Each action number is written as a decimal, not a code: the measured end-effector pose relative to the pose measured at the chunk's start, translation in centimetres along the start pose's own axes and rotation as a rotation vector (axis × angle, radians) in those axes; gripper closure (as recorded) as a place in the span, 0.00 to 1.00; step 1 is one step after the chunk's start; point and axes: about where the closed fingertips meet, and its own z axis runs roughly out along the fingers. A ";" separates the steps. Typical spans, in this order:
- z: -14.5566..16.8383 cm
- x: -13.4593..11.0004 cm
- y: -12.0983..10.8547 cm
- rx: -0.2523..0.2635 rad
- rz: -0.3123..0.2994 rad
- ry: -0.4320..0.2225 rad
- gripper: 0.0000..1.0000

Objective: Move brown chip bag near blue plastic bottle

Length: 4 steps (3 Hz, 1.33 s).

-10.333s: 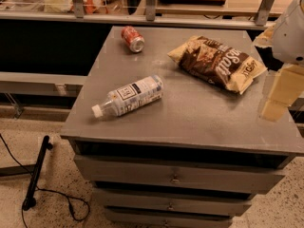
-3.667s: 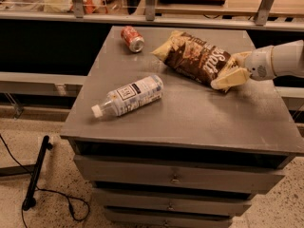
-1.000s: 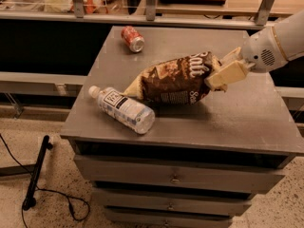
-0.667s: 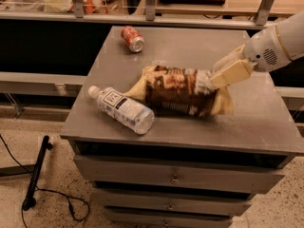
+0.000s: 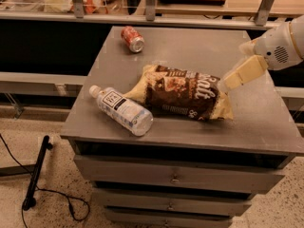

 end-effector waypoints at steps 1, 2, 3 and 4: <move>-3.3 0.0 -1.9 0.113 -0.005 -0.070 0.00; -5.8 -0.1 -3.5 0.156 -0.040 -0.164 0.00; -6.2 -0.1 -4.8 0.127 -0.085 -0.186 0.00; -6.2 -0.2 -5.2 0.096 -0.115 -0.188 0.00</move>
Offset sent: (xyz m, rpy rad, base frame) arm 0.0077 -0.0874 0.0627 0.1285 -0.3292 -0.0835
